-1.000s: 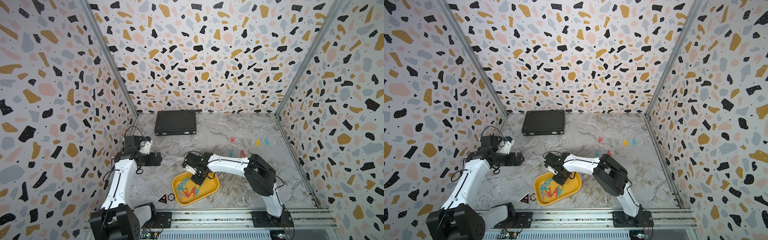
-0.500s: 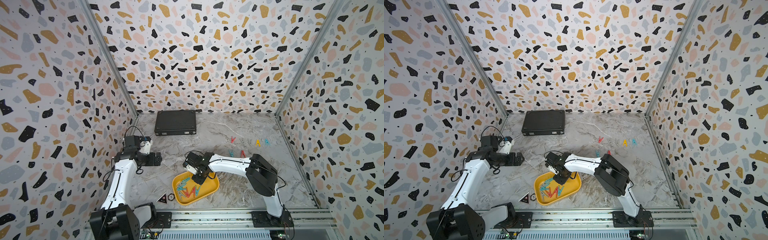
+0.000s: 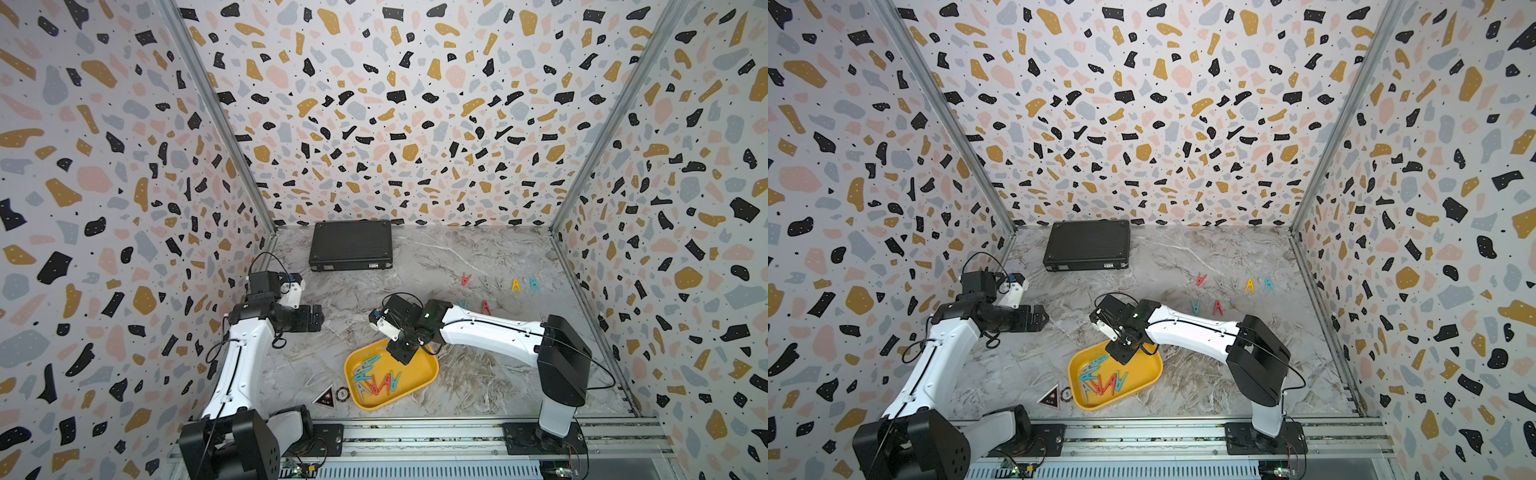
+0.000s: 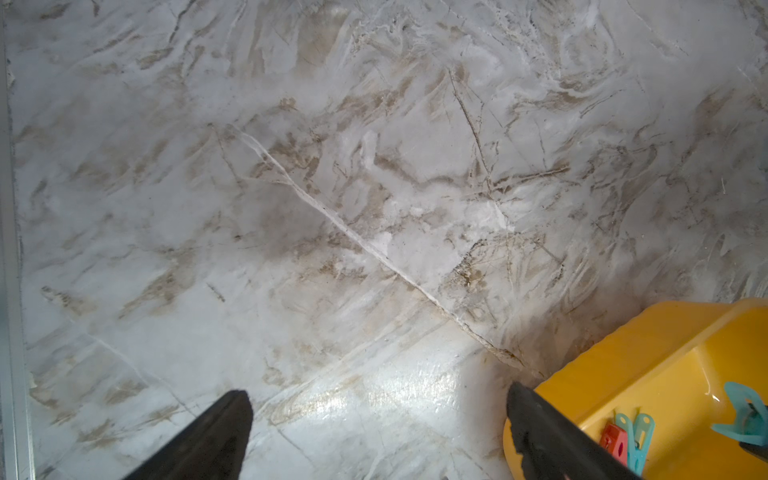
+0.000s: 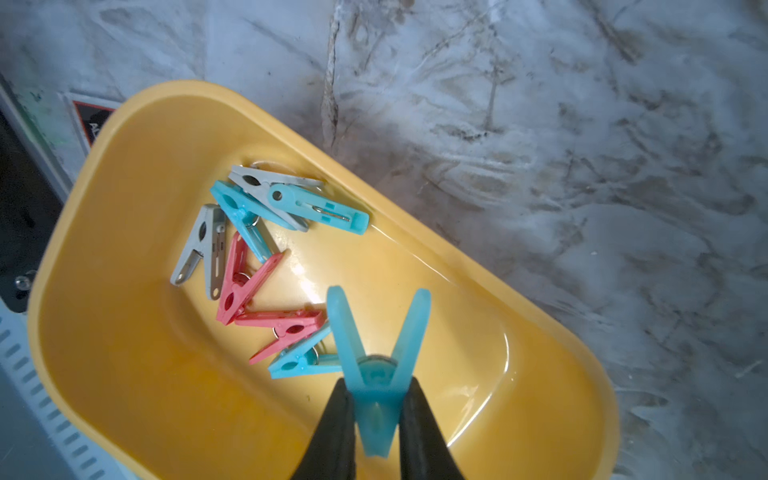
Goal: Take the clothespins out of the storage box
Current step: Pick up the clothespin from the storage box, then place the clothespin at the center of the board.
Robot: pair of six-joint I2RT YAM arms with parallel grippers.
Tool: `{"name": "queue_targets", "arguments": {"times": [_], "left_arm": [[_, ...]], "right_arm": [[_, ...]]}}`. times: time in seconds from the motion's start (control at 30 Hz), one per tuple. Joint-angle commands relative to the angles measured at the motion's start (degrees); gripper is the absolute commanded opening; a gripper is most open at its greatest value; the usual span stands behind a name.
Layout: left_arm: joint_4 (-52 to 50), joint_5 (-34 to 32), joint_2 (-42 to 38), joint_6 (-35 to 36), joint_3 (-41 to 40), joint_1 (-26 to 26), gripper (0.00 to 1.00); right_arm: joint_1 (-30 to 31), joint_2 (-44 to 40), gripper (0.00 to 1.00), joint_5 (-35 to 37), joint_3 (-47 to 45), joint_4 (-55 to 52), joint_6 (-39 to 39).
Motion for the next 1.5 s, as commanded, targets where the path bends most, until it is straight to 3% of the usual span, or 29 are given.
{"name": "queue_targets", "arguments": {"times": [0.0, 0.07, 0.33, 0.7, 0.87, 1.03, 1.47], "left_arm": [[0.08, 0.01, -0.39, 0.49, 0.31, 0.31, 1.0], [0.07, 0.01, -0.35, 0.46, 0.32, 0.36, 1.0], [0.08, 0.1, -0.56, 0.44, 0.33, 0.36, 1.0], [0.04, 0.18, -0.65, 0.55, 0.31, 0.39, 1.0], [0.04, 0.21, -0.91, 0.54, 0.33, 0.33, 1.0], [0.1, 0.27, -1.0, 0.52, 0.22, 0.35, 1.0], [0.03, 0.35, -1.68, 0.54, 0.27, 0.38, 1.0]], "right_arm": [[-0.12, -4.73, 0.08, 3.35, -1.52, -0.52, 3.07], [-0.17, -6.81, 0.07, 4.68, -2.91, -0.52, 4.74], [-9.73, -16.01, 0.07, 7.25, -10.21, -2.37, 8.27], [-33.16, -21.33, 0.05, 6.36, -21.34, -5.14, 8.18], [-43.46, -19.37, 0.05, 5.24, -21.37, -6.19, 7.16], [-49.51, -14.57, 0.05, 6.29, -18.84, -6.68, 5.43], [-53.01, 0.89, 0.07, 9.66, -10.73, -4.66, 2.11]]}}
